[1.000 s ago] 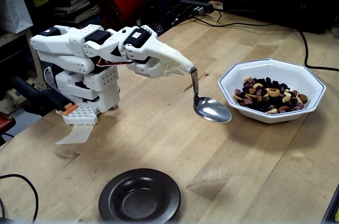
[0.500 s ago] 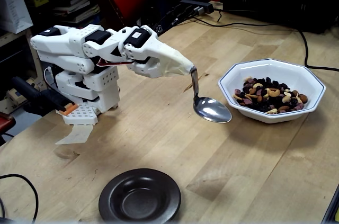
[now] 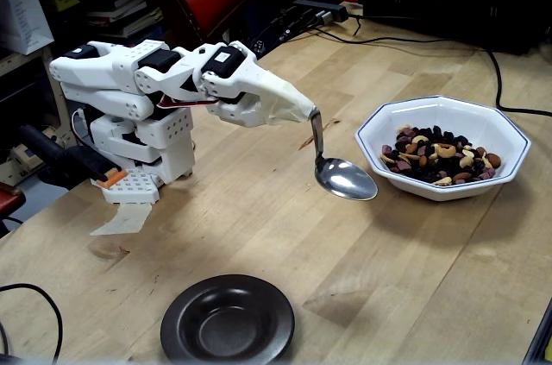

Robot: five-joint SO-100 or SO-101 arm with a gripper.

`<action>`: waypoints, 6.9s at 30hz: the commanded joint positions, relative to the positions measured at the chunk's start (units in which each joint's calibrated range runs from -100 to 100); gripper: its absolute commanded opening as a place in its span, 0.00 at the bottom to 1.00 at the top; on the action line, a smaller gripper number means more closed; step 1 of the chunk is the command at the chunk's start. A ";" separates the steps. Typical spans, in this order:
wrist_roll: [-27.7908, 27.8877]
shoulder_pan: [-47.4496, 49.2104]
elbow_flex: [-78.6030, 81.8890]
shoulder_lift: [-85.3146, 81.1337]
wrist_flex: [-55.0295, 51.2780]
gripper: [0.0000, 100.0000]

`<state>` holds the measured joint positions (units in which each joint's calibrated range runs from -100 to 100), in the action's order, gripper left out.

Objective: Use spoon to transfer food from the white bowl to brown plate

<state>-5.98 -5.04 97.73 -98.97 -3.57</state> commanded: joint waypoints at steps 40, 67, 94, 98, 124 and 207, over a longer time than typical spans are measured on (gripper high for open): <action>-0.15 0.00 -0.03 -0.60 -0.14 0.04; -0.05 0.07 -31.80 21.05 -0.06 0.04; 0.00 6.81 -11.09 45.01 35.59 0.04; 0.00 8.81 -8.79 45.18 40.57 0.04; 0.00 9.85 -24.28 61.10 42.15 0.04; 20.71 35.70 -20.29 67.18 42.31 0.04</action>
<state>14.33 29.64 77.78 -31.39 37.70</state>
